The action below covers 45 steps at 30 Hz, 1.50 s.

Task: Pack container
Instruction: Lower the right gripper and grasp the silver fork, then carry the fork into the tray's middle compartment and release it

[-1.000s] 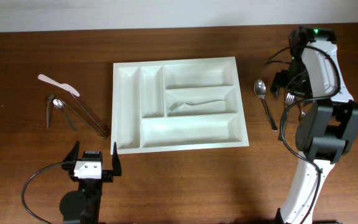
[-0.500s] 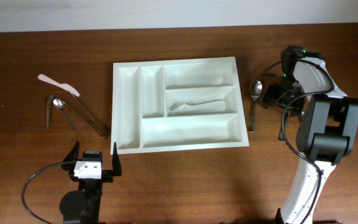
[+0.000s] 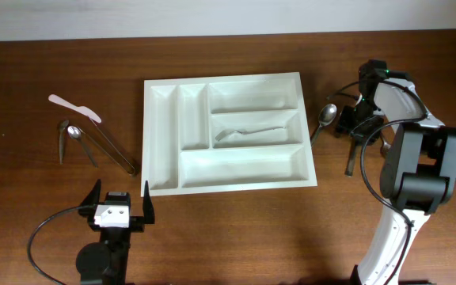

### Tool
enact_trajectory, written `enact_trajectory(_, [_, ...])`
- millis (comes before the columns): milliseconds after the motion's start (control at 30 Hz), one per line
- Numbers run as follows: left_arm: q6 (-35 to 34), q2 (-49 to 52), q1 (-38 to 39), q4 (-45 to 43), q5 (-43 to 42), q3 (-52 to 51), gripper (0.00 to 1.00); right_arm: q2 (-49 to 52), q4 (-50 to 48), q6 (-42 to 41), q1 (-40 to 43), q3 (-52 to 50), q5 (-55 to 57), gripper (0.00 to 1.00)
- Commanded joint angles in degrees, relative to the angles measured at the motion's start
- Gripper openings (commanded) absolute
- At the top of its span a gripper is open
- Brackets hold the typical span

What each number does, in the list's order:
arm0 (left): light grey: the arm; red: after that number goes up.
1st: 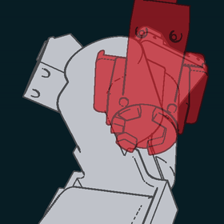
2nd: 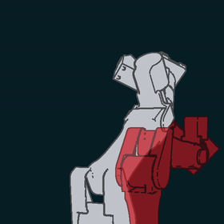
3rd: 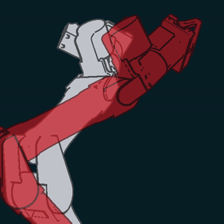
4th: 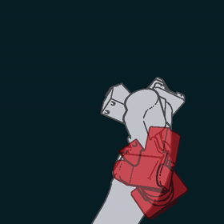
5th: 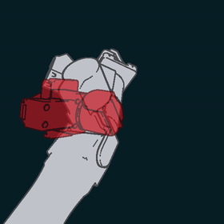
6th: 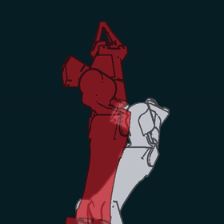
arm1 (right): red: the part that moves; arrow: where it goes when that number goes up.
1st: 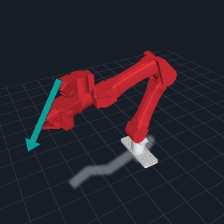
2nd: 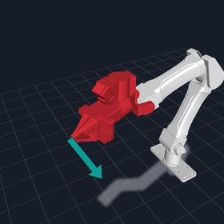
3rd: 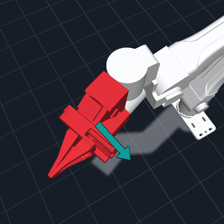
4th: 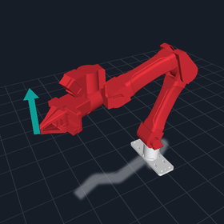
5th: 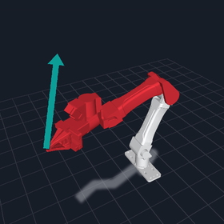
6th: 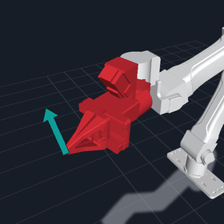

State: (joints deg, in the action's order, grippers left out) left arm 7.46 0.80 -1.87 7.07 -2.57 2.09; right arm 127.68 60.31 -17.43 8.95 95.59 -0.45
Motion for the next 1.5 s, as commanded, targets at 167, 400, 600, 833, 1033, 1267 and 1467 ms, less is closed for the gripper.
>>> enact_trajectory(167, [-0.72,-0.46,0.28,0.00,0.42,-0.33,0.99,1.97,-0.11,2.10,3.93,-3.30,1.07,0.41])
enact_trajectory(400, [-0.72,-0.46,0.28,0.00,0.42,-0.33,0.99,1.97,-0.22,3.76,5.42,-3.30,1.11,0.16])
enact_trajectory(600, [-0.72,-0.46,0.28,0.00,0.42,-0.33,0.99,1.97,-1.20,3.78,5.42,-3.30,1.09,0.04])
enact_trajectory(833, [-0.72,-0.46,0.28,0.00,0.44,-0.33,0.99,1.97,-1.46,4.87,5.42,-3.28,1.09,0.04])
enact_trajectory(1033, [-0.72,-0.46,0.28,0.00,0.42,-0.33,0.99,1.79,-0.52,5.68,5.42,-1.36,1.09,0.04])
enact_trajectory(1267, [-0.72,-0.46,0.28,0.00,0.42,-0.33,0.99,-0.20,1.90,7.17,5.27,5.11,1.07,0.04])
enact_trajectory(1467, [-0.72,-0.46,0.28,0.00,0.42,-0.33,0.99,-1.14,4.85,8.50,5.27,12.41,0.85,0.04])
